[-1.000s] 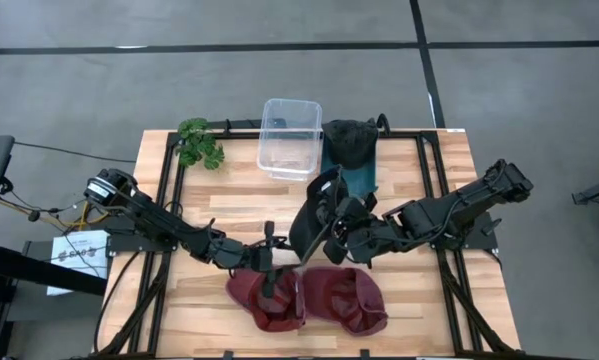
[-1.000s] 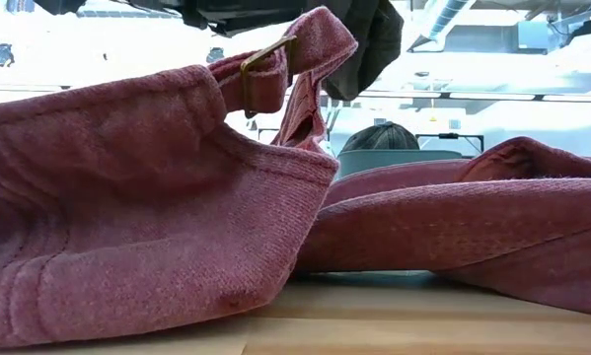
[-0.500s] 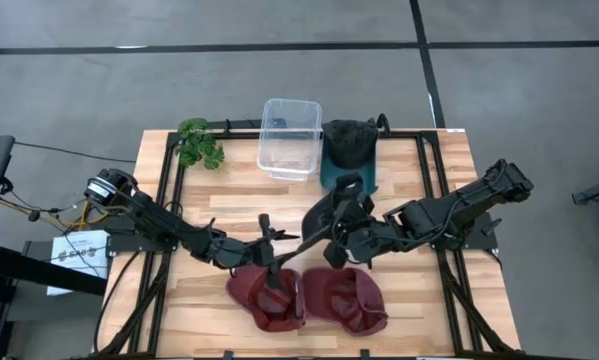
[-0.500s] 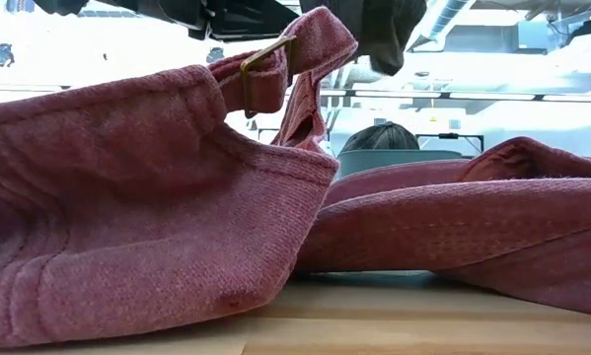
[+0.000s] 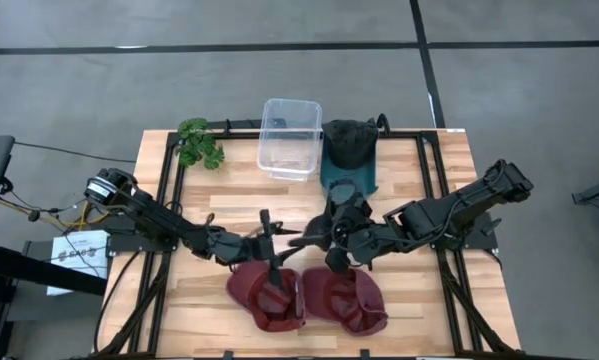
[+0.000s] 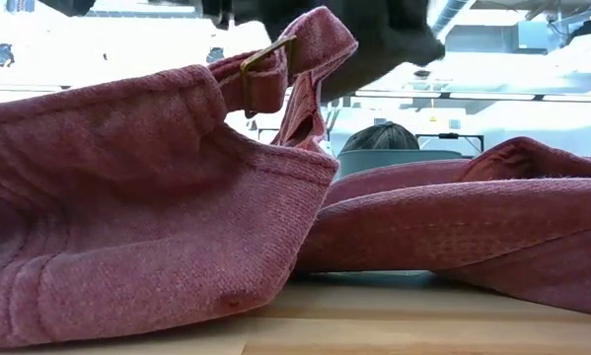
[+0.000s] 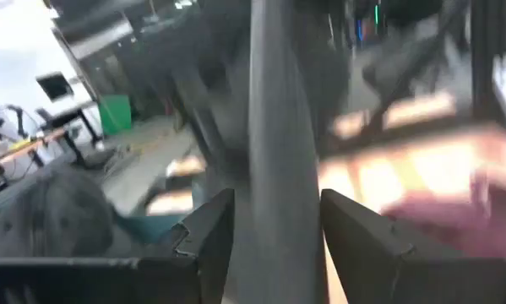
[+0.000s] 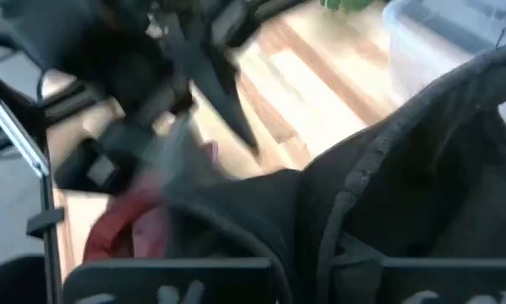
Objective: Pick & Place hat
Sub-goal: Put the black cap into the blue bin
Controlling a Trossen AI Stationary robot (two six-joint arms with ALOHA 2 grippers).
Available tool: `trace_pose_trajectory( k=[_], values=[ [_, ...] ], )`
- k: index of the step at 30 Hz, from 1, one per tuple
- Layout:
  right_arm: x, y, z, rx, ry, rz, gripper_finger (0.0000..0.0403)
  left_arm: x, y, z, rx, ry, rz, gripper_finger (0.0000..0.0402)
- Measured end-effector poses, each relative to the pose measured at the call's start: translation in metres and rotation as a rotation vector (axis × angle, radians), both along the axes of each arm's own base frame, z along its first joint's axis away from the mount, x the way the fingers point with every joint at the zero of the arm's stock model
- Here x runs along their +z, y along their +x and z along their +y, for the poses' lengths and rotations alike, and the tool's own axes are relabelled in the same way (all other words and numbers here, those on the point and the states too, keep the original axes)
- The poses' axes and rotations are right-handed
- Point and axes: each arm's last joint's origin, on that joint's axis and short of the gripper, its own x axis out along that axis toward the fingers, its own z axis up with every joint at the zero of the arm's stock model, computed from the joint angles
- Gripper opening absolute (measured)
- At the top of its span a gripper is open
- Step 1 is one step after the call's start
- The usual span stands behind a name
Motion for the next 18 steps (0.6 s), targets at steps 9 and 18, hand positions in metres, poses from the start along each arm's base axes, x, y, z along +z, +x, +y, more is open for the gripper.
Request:
trace_pose_trajectory(
  k=[9,18],
  values=[
    [-0.016,0.014,0.007,0.06,0.002,0.039,0.0,0.013,-0.001,-0.002,-0.076,-0.055,-0.127,0.0175],
    [-0.024,0.021,0.005,0.07,-0.026,0.077,0.0,0.011,-0.001,-0.002,-0.074,-0.084,-0.114,0.0163]
  ],
)
